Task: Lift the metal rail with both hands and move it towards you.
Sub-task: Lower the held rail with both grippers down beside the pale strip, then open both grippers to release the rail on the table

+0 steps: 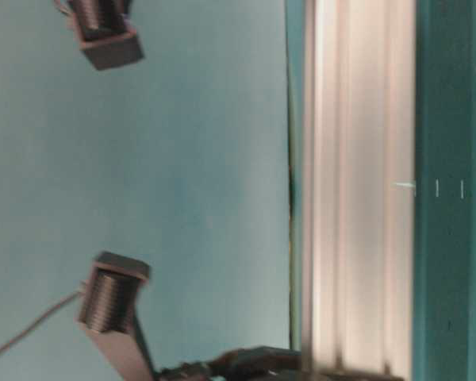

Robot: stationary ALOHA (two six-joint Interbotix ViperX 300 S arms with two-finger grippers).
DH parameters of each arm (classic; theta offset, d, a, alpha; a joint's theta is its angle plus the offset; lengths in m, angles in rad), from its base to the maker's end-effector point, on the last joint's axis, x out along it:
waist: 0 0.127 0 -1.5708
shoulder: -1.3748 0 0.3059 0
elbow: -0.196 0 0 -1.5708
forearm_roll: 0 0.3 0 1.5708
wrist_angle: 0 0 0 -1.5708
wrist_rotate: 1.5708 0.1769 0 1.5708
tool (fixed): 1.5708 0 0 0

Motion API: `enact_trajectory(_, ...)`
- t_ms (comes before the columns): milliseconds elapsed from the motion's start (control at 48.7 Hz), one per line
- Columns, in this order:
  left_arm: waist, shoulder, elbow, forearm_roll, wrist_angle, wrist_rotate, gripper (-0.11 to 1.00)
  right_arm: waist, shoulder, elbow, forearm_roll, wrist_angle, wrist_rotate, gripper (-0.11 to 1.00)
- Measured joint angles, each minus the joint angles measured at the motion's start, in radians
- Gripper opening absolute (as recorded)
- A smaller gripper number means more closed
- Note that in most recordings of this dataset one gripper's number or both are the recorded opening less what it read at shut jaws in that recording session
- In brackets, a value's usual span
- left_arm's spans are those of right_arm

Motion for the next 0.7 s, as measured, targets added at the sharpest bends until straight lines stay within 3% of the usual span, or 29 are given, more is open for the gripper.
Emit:
enact_trajectory(288,-0.017,0.026,0.041,0.000,-0.077,-0.037,0.30,0.011,0.054,0.020,-0.002,-0.072,-0.002,0.38)
enact_trajectory(699,-0.017,0.067,0.060,0.003,-0.140,-0.040,0.30,0.012,0.110,0.046,-0.002,-0.152,-0.003,0.38)
